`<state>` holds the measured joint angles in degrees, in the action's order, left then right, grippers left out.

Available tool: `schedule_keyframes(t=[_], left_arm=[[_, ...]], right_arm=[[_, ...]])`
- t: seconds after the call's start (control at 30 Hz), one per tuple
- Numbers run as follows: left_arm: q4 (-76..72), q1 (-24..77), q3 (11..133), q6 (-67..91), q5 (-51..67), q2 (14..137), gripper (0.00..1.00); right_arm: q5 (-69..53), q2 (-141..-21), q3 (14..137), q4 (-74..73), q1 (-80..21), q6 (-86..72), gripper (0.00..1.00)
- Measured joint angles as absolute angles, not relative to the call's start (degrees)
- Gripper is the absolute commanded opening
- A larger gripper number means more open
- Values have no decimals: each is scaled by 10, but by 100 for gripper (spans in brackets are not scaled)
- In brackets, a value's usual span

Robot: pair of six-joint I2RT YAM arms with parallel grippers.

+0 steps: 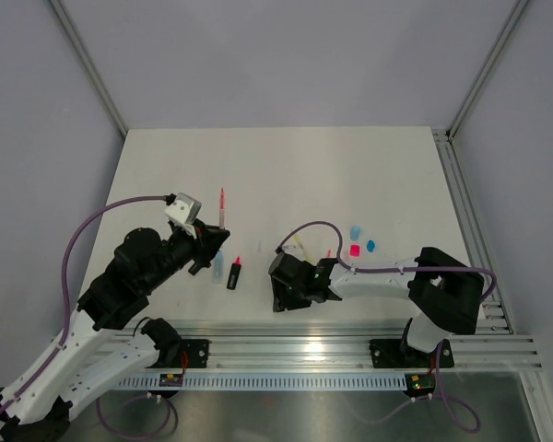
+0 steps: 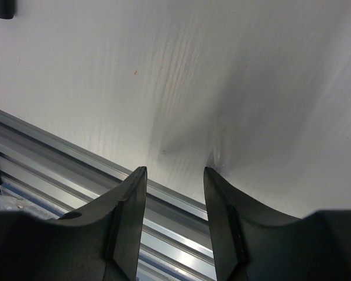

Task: Insert the pens into the pen caps
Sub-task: Insert the pen cap onto the pen.

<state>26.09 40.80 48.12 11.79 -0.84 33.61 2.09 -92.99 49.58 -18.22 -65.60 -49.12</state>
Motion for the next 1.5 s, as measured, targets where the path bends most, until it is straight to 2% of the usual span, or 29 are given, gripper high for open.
schedule_keyframes(t=[0.63,0.8,1.13,1.5], left_arm=[[261,403,481,118,-8,343,0],[261,402,481,118,-8,343,0],[261,401,481,118,3,346,0],[261,401,481,118,9,346,0]], right_arm=[[96,-923,498,-207,-618,-491,53],[105,-914,498,-231,-615,-481,43],[114,-761,470,-259,-544,-445,44],[116,-797,420,-269,-498,-431,39]])
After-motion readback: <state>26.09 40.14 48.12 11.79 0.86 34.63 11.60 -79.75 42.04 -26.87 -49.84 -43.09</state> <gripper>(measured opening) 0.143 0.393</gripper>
